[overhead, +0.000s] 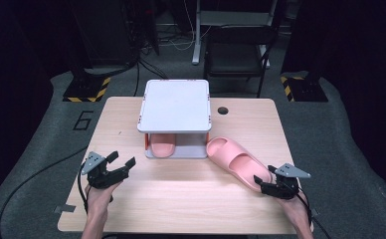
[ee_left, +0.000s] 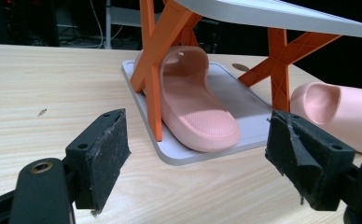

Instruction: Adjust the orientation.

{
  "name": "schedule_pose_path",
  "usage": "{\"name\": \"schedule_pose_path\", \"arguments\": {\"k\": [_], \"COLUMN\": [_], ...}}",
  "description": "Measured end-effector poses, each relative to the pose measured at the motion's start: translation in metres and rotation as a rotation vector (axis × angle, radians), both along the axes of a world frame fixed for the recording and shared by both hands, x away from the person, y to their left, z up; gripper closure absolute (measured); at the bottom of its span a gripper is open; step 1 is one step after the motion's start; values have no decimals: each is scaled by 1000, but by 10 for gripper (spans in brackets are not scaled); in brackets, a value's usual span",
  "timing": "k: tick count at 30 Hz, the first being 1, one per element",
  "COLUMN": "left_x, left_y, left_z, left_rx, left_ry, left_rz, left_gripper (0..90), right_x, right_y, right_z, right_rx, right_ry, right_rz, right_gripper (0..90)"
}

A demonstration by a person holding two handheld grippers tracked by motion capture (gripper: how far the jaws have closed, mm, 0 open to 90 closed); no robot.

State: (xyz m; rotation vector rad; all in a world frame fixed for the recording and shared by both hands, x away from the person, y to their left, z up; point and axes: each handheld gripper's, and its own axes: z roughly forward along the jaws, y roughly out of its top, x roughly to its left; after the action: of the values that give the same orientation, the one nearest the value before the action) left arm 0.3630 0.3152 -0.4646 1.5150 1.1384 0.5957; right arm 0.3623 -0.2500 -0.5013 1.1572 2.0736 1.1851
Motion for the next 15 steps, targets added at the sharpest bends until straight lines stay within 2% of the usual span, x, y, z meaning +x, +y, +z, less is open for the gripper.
{"name": "schedule_pose_path", "arguments": {"k": [1,4,12,15], "left_x": [0,0,-1,-1], "left_y": [0,-1,-3,-2], "left_z": [0,0,-2,-2], "left_rx": [0,2,5,11], "left_ry": [1,1,-4,5], "left_rz": [-2,-5,-10,-15], "left_gripper": [205,205,205,205], "right_x": [-2,-7,-16,-17], "right_y": [-1,0,-1,-1], "right_z": [1,7,27,30], "right_rx": [-2,28,73,78], "right_ry": [-21,-86,-175,-194], "right_rz": [11,13,-55,-46], "right_gripper": [283,226,164,165]}}
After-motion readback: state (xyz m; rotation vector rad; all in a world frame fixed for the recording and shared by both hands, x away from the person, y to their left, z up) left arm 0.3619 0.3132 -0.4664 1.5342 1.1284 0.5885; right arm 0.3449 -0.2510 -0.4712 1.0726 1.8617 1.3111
